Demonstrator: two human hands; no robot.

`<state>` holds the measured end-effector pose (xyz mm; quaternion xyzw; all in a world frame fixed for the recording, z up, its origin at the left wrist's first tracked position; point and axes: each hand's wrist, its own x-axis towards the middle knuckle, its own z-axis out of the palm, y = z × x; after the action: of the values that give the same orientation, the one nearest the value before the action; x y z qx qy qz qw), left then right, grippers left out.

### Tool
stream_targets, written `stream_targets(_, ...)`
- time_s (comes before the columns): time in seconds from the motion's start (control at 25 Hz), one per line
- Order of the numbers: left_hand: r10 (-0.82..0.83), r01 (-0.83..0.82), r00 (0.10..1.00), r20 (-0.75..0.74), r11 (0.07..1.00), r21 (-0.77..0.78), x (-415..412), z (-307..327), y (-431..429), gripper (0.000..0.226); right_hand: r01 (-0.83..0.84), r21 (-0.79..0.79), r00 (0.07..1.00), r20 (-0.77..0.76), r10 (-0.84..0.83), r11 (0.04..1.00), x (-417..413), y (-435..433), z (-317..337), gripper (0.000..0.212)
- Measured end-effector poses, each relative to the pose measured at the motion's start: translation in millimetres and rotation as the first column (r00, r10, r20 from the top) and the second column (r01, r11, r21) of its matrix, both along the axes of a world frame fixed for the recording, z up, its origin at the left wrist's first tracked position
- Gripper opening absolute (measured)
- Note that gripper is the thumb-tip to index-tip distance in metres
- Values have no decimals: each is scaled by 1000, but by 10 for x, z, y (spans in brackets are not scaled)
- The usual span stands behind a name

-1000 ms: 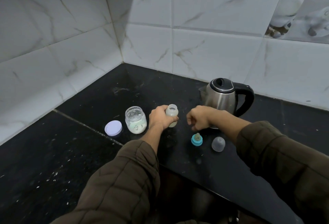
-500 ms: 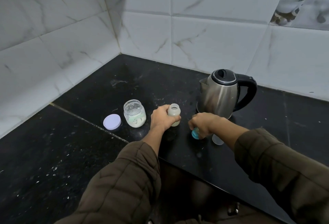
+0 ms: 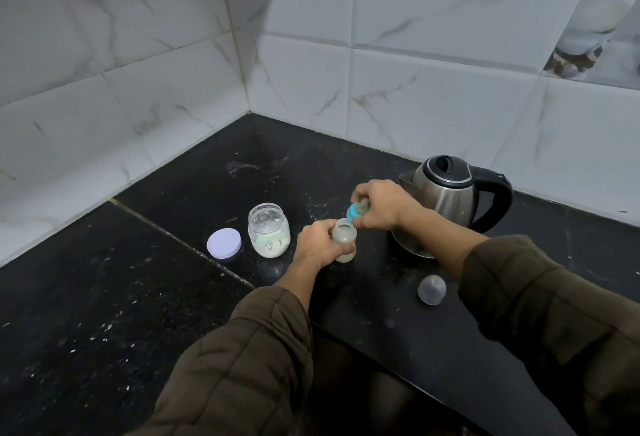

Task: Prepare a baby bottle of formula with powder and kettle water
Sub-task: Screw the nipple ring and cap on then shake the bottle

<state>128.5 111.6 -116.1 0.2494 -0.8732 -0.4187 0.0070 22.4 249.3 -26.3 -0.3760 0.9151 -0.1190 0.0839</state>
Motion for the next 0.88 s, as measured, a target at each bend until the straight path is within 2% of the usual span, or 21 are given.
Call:
stream_targets(0.2, -24, 28, 998, 55, 997, -73, 4, 77, -2, 29, -106, 91, 994, -6, 107, 990, 28, -209, -6, 44)
stream_targets(0.44, -44, 51, 997, 61, 992, -115, 7, 80, -21, 30, -114, 147, 994, 23, 111, 983, 14, -257, -77, 44)
stream_targets(0.88, -53, 65, 996, 75, 984, -168, 7, 86, -39, 38, -87, 139, 996, 19, 86, 986, 75, -270, -128, 39)
